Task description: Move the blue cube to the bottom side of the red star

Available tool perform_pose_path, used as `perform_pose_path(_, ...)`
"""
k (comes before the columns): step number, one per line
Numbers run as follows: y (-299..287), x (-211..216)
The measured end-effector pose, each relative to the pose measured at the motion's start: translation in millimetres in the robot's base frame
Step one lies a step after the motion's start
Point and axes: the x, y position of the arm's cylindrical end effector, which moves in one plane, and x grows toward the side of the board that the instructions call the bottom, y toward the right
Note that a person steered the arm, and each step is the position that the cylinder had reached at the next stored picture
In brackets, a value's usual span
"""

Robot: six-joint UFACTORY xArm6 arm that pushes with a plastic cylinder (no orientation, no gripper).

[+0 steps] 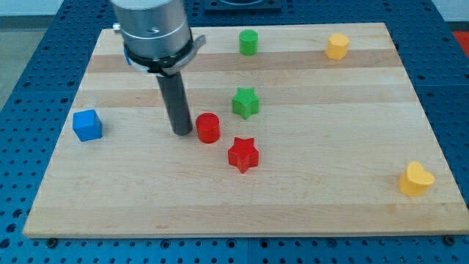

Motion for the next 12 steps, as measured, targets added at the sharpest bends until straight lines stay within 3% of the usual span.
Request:
perform_pose_path(2, 58.5, 0.0)
perform_pose_path(4, 52.7, -0.5)
perform_pose_path(7, -133.4, -54.1)
perform_pose_path(8, -201.9, -54.5)
perform_pose_path(10, -210.6, 4.0)
perform_pose_path(11, -199.8, 4.7)
perform_pose_path(12, -151.0, 9.6)
